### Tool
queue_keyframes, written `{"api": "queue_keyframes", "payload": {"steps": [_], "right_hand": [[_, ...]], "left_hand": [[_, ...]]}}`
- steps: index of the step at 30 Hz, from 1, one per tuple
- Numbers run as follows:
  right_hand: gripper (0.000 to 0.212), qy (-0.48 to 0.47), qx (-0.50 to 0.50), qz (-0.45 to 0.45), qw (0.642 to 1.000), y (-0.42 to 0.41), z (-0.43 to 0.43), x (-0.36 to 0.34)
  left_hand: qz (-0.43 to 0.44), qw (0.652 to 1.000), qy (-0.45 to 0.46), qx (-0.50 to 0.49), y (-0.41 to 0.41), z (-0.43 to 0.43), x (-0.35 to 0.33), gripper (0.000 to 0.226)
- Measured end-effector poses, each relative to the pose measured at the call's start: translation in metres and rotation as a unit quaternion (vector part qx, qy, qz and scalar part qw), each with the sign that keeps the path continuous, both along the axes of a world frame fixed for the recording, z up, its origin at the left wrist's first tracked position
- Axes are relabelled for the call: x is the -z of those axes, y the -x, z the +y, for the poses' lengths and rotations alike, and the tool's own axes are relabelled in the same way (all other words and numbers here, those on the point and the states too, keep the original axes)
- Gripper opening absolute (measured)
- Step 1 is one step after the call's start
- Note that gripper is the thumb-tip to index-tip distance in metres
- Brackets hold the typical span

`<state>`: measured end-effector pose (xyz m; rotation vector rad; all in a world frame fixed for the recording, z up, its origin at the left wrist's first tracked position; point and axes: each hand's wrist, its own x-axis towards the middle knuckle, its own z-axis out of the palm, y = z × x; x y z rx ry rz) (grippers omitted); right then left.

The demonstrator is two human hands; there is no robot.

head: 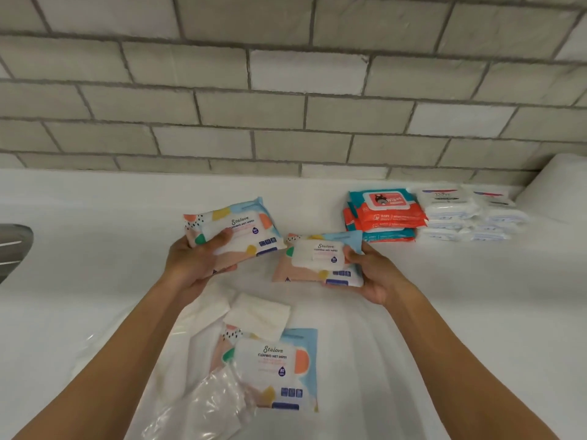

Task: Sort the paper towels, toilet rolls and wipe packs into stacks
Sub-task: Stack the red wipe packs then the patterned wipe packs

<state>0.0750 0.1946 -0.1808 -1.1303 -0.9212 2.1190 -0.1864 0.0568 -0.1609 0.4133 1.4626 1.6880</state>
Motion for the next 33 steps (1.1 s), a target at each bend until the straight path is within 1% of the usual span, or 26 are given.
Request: {"api": "queue_keyframes", "payload": {"steps": [2,4,7,10,11,13,15,17,18,19,20,21,25,27,29,30,31,33], "right_hand": [[0.017,-0.037,-0.002,-0.033,0.999,0.017,0.018,-0.005],[0.023,-0.077,0.01,-0.097,0.992,0.034,0.038,-0.005],[0.034,-0.121,0.031,-0.181,0.976,0.054,0.067,-0.003],[0.035,-0.159,0.034,-0.251,0.954,0.068,0.088,0.002],[0.037,-0.182,0.029,-0.29,0.939,0.071,0.093,0.003],[0.044,-0.243,0.015,-0.375,0.894,0.078,0.099,0.004],[0.049,-0.308,0.005,-0.46,0.832,0.085,0.1,0.005],[0.053,-0.35,-0.008,-0.538,0.767,0.09,0.098,0.005],[0.058,-0.361,-0.012,-0.56,0.745,0.092,0.097,0.007],[0.062,-0.368,-0.013,-0.57,0.734,0.093,0.096,0.009],[0.065,-0.375,-0.011,-0.568,0.733,0.094,0.096,0.013],[0.065,-0.384,-0.006,-0.557,0.737,0.094,0.095,0.017],[0.055,-0.419,-0.004,-0.506,0.754,0.09,0.086,0.03],[0.052,-0.43,0.014,-0.467,0.773,0.084,0.079,0.033],[0.043,-0.448,0.046,-0.421,0.787,0.078,0.071,0.036],[0.038,-0.465,0.06,-0.404,0.785,0.073,0.065,0.039],[0.035,-0.486,0.07,-0.389,0.779,0.069,0.06,0.043],[0.037,-0.529,0.07,-0.364,0.763,0.063,0.048,0.05]], "left_hand": [[0.013,1.0,0.003,0.01,-0.001,0.014,-0.003,0.033],[0.019,1.0,0.002,0.021,-0.001,0.028,-0.003,0.034],[0.021,0.999,0.004,0.034,0.0,0.045,-0.002,0.034],[0.015,0.999,0.01,0.038,0.005,0.063,0.001,0.036],[0.011,0.999,0.012,0.039,0.006,0.068,0.002,0.036],[0.003,0.999,0.018,0.038,0.008,0.078,0.005,0.036],[-0.002,0.999,0.027,0.036,0.01,0.088,0.009,0.035],[-0.006,0.999,0.036,0.034,0.01,0.096,0.013,0.035],[-0.009,0.999,0.042,0.034,0.01,0.099,0.016,0.035],[-0.011,0.998,0.047,0.034,0.01,0.102,0.019,0.036],[-0.014,0.998,0.053,0.037,0.011,0.105,0.022,0.036],[-0.016,0.997,0.058,0.04,0.011,0.108,0.024,0.035],[-0.022,0.995,0.061,0.075,0.007,0.118,0.028,0.022],[-0.019,0.994,0.064,0.089,0.001,0.126,0.031,0.02],[0.011,0.992,0.087,0.093,-0.008,0.136,0.033,0.022],[0.036,0.989,0.109,0.092,-0.012,0.141,0.035,0.023],[0.063,0.985,0.13,0.091,-0.016,0.146,0.039,0.023],[0.117,0.977,0.161,0.08,-0.022,0.155,0.045,0.028]]}}
